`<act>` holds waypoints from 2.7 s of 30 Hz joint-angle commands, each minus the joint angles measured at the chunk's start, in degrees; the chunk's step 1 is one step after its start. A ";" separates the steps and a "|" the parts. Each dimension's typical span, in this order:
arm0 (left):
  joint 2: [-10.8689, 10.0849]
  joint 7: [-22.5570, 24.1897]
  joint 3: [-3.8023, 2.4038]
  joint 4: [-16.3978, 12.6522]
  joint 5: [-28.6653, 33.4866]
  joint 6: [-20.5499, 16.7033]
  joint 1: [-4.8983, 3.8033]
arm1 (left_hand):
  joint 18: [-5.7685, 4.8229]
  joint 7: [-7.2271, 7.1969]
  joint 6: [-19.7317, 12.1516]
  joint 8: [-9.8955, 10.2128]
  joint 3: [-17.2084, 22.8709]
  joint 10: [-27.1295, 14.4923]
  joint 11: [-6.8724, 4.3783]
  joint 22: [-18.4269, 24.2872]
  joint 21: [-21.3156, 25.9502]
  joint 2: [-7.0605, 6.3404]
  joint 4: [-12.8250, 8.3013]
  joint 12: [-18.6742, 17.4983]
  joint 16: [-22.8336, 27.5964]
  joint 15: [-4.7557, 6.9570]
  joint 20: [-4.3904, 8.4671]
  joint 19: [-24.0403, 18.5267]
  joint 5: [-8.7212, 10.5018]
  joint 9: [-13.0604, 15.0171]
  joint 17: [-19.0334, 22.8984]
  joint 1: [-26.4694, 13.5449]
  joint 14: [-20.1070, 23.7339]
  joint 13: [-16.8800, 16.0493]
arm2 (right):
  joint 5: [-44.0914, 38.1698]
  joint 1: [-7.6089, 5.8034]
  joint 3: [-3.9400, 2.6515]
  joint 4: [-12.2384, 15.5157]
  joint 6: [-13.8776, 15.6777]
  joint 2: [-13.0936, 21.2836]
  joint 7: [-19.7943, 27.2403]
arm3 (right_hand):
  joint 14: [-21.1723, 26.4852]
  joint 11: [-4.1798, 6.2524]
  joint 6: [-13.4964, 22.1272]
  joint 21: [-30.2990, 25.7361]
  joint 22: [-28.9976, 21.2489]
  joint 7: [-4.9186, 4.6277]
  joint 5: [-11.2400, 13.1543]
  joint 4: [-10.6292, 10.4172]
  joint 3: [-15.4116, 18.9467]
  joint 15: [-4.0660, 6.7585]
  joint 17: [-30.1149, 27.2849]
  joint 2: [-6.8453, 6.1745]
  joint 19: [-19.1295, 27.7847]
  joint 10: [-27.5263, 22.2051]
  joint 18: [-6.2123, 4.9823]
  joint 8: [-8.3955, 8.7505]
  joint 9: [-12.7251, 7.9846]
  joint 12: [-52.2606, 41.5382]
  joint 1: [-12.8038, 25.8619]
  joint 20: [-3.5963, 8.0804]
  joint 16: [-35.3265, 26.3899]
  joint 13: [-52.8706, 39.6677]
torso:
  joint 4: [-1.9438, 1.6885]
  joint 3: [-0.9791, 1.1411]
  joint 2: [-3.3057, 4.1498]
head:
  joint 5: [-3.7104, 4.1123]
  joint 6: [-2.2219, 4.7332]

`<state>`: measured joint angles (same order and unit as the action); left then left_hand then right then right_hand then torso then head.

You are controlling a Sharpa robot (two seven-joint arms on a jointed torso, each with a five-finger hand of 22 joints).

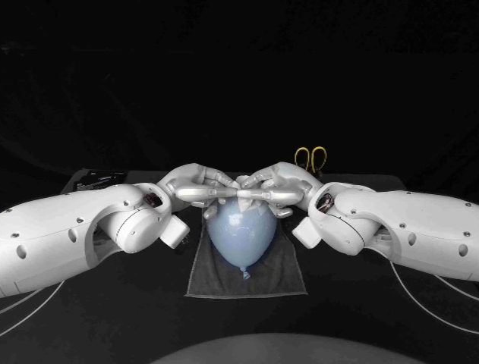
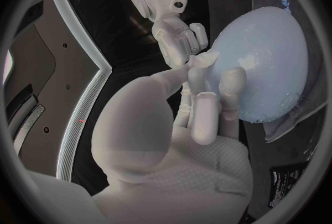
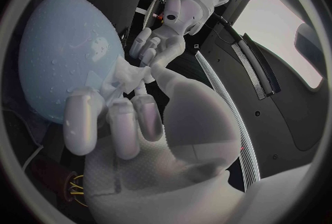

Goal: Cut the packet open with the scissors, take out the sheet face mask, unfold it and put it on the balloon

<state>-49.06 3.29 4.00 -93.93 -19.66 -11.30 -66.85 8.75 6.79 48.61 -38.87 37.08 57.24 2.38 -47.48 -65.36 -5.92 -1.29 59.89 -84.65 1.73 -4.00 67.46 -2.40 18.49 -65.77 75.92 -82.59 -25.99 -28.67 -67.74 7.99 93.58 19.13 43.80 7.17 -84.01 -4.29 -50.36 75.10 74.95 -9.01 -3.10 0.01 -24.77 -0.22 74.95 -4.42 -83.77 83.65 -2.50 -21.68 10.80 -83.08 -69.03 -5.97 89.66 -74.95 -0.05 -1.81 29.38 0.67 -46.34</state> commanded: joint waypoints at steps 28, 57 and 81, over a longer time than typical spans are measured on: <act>0.00 -0.12 -0.04 0.11 -1.65 -3.65 -0.03 | -0.60 -0.40 0.38 -1.61 0.71 0.86 -0.55 -1.13 -1.04 1.16 -0.55 0.88 -0.66 0.08 0.28 0.51 -0.40 0.83 -1.27 -0.40 -0.57 -0.30 | 2.33 0.02 -0.06 1.74 5.46 1.26 3.64 | -5.99 3.61 -4.48 1.29 11.17 4.02 0.32 6.86 -8.20 3.09 15.05 4.03 -0.90 3.28 -0.40 -11.97 7.39 -3.20 -2.07 2.67 0.34 -11.19 | 0.01 0.00 0.00 | 0.10 -0.45; -0.39 0.39 -0.04 0.20 -0.56 -5.41 -0.03 | -0.63 -0.38 -0.36 -2.10 1.43 1.07 -0.55 -1.28 -1.30 0.94 -0.63 1.17 -0.84 0.15 0.43 0.60 -0.39 1.29 -1.80 -1.48 -0.85 -0.41 | -2.03 0.03 -0.08 2.48 11.64 3.15 4.71 | -5.99 2.63 3.00 1.10 11.11 2.72 0.25 6.84 -10.43 2.48 15.05 3.93 -0.90 2.24 -0.35 -13.34 11.02 -1.95 1.65 2.53 0.34 -10.09 | 0.01 -0.05 -0.03 | 0.06 -0.72; -2.45 -3.12 -0.03 2.41 1.19 -4.56 -0.04 | -0.18 3.05 -7.91 4.37 -6.11 -2.06 2.52 1.40 0.58 -4.61 2.99 1.72 -0.84 -2.54 -1.95 -1.26 -0.37 -2.22 -1.34 -6.45 -0.29 -0.61 | -27.97 0.43 -0.07 2.90 13.43 3.42 -1.86 | -5.85 -0.97 6.93 -0.74 10.56 -1.12 0.33 4.31 1.31 -0.82 14.57 -1.81 0.00 0.27 -0.78 -0.15 6.79 -0.47 2.32 -0.67 0.18 -8.53 | -0.05 -0.01 -0.03 | 0.22 -0.66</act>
<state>-51.50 0.97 4.02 -91.50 -18.82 -16.64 -66.86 8.37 9.84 41.22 -34.80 31.29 55.39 4.62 -46.11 -65.13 -10.05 1.81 61.41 -85.13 -0.34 -5.68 66.22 -3.02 16.36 -67.21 69.59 -82.83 -26.53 -51.89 -67.35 7.97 96.70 30.55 47.48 8.03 -84.02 -4.86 -43.53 74.54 74.95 -9.85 -2.99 4.34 -23.71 -0.65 74.95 -6.24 -83.78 83.95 -2.46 -21.92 17.63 -83.80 -66.46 -6.19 89.80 -74.93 -0.05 -1.80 29.34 0.92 -47.10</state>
